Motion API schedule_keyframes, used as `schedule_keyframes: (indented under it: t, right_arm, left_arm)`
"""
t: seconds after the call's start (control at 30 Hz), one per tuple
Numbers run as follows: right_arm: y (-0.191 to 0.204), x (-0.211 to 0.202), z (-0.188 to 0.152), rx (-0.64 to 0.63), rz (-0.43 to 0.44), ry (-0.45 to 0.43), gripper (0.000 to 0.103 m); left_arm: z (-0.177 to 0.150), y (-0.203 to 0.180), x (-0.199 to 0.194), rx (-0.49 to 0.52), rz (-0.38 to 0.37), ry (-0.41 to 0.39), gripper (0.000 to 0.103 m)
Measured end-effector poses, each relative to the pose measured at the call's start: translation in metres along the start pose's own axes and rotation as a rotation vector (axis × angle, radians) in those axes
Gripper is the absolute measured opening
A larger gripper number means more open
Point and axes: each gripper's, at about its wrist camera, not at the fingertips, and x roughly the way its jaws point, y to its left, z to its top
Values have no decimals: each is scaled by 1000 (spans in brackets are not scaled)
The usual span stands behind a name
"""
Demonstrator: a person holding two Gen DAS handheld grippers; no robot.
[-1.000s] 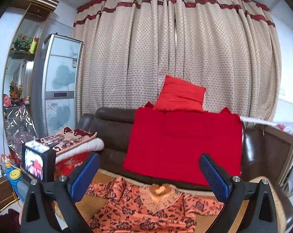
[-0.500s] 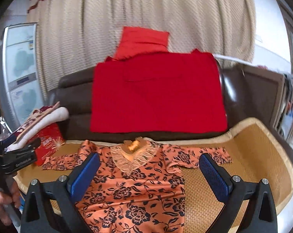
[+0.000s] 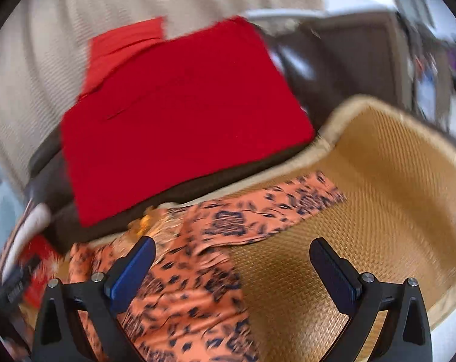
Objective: Fold small clothes
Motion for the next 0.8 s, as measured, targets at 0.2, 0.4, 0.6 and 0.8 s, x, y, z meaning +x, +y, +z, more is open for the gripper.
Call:
schedule_keyframes:
  t: [0.2,0.4,0.6,0.8]
  right_arm:
    - [-69,76,0,282,21,59,86]
    - [-118,122,6,446,-36,74,71]
    - [-145,156,34,444,-173,50,71]
    - [-147,194,45,385,-286,103,71]
  left_arm:
    - [-13,4,60,34,6,51,103]
    - [-31,17,93,62,3,79,103]
    - [-37,10,111,130,9,75,103]
    - [-33,10,123,130,8,89,103]
